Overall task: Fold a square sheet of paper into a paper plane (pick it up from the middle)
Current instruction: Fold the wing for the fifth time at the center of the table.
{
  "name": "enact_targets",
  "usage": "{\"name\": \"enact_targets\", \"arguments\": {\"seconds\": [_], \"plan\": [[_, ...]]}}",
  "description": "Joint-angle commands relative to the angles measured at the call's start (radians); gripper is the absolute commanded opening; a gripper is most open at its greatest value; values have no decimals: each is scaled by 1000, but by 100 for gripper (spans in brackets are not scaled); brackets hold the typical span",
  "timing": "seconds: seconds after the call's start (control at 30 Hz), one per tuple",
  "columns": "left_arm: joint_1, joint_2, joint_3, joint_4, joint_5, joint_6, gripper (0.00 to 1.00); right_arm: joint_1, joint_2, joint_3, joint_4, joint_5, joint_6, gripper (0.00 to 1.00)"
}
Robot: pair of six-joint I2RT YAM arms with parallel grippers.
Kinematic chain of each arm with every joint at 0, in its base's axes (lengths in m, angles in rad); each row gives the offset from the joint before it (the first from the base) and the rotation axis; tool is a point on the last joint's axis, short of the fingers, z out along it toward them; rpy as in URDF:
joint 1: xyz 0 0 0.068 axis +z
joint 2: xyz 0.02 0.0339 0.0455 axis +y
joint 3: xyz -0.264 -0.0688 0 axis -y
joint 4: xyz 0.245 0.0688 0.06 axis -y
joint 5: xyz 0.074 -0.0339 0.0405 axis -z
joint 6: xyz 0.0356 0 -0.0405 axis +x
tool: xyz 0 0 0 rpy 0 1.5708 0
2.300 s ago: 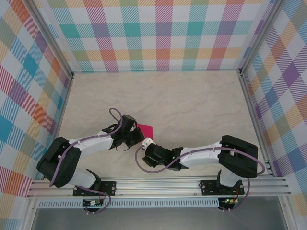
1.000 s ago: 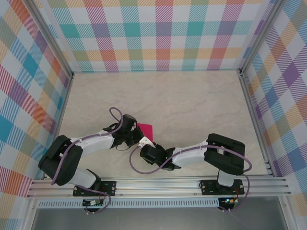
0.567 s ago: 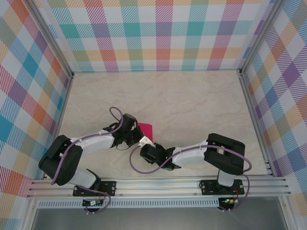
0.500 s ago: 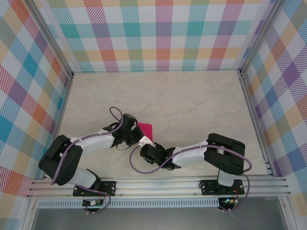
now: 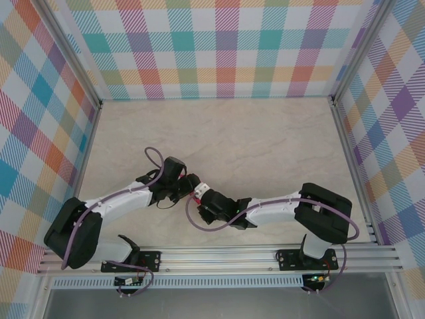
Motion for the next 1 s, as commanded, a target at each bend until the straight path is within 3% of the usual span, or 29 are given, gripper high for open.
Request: {"name": "enact_targets", "arguments": {"seconds": [0.0,0.47,0.77,0.97], "plan": [[-2,-77,12,-48,13,18,73,-48,-19,-54,37,-126,72,10],[9,-214,-54,-82,-22,-19,75,-113,23,-93,119,-310,170,11],[26,-244,-99,-16,18,-3,48,-190,58,-115,187,-502,242,11],[31,-259,-145,49,60,7,41,-251,121,-103,229,-653,313,11]]}}
